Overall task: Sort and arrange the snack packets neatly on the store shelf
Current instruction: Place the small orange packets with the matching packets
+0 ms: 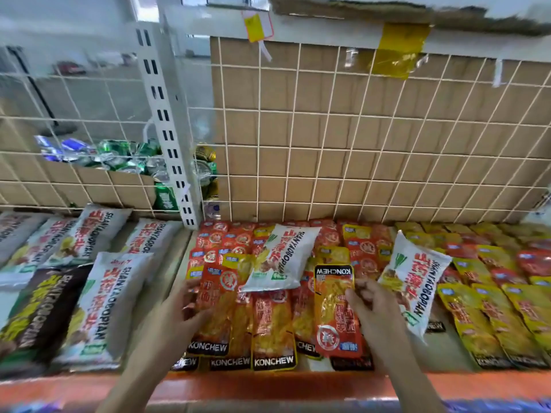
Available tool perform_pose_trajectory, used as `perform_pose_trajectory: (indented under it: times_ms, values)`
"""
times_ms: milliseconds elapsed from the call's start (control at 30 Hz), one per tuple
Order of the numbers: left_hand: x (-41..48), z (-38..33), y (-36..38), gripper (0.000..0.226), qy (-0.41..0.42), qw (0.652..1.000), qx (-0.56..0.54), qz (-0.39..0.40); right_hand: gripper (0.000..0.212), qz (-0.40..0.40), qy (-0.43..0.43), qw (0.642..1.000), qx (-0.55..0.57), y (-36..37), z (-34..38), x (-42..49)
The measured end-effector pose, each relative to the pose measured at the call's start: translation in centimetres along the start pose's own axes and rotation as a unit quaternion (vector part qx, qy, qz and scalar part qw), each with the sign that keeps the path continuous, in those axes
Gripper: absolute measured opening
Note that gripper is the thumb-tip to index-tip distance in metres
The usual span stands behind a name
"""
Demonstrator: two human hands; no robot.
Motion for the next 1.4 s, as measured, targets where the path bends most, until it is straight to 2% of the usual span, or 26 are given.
perform_pose_trajectory:
  times_ms: [133,233,400,500,600,667,733,800,867,1000,1067,1133,1200,1300,1367,1400]
  values:
    - [-0.6,-0.1,0.7,0.050,0.017,0.999,0.037,0.002,0.010,0.005,-0.010,1.000,0.018,0.3,0.2,-0.1]
    - [-1.3,-0.8,0.9,0.053,0.073,0.993,0.094,-0.026,0.006,-0.003,-0.007,0.999,0.032,0.0,0.4,-0.4]
    - [-1.5,-1.8,0.4,0.055,0.125,0.981,0.143,-0.042,0.014,-0.011,0.026,0.997,0.068,-0.4,0.8,-0.5]
    - [-1.7,-3.1,-0.3,0.045,0.172,0.969,0.165,-0.059,0.018,-0.023,0.014,0.996,0.080,-0.9,1.5,-0.4]
    - [-1.8,-5.1,-0.5,0.028,0.184,0.977,0.095,-0.046,0.021,0.003,-0.005,0.996,0.088,-0.5,2.8,-0.5]
    - [-2.0,-6.9,0.5,0.025,0.169,0.985,0.022,0.009,0.024,0.052,-0.031,0.995,0.084,0.5,4.2,-0.9]
    - [-2.4,-8.5,2.4,0.025,0.148,0.984,-0.027,0.099,0.024,0.108,-0.059,0.989,0.082,1.6,5.7,-1.7]
    - [-3.0,-9.6,4.6,0.022,0.147,0.972,-0.016,0.180,0.022,0.132,-0.064,0.984,0.103,2.2,6.8,-2.3]
    - [-3.3,-9.8,6.0,0.012,0.141,0.966,0.011,0.216,0.021,0.125,-0.067,0.983,0.118,2.1,7.4,-2.6]
    - [-3.0,-9.5,6.1,0.009,0.092,0.973,-0.040,0.206,0.016,0.051,-0.046,0.988,0.138,0.5,6.6,-1.8]
    - [-2.3,-9.3,5.3,0.008,0.056,0.980,-0.095,0.164,0.012,-0.017,0.015,0.984,0.175,-0.9,5.2,-0.9]
    - [-1.6,-8.8,4.9,0.013,0.001,0.978,-0.164,0.130,0.011,-0.042,0.081,0.973,0.212,-1.6,3.9,-0.6]
    - [-1.1,-8.5,5.0,0.023,-0.041,0.970,-0.212,0.112,0.020,-0.006,0.129,0.964,0.234,-0.9,3.3,-1.1]
    - [-1.9,-9.1,6.2,0.019,-0.053,0.959,-0.240,0.142,0.029,0.088,0.171,0.945,0.266,1.7,3.7,-2.8]
    - [-3.4,-9.6,7.6,0.027,-0.044,0.959,-0.209,0.185,0.029,0.073,0.190,0.940,0.273,2.8,3.5,-3.3]
    - [-3.9,-9.6,8.1,0.031,-0.034,0.960,-0.188,0.203,0.021,0.047,0.203,0.934,0.289,3.0,3.0,-3.2]
Point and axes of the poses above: each hand's wrist, its own x-axis towards the middle knuckle, its own y-axis out of the palm, z = x × y, the point moved 7 cm from there along x, towards the middle knuckle, and after that the axes turned 12 degrees about -z, right-handed, at the moved point
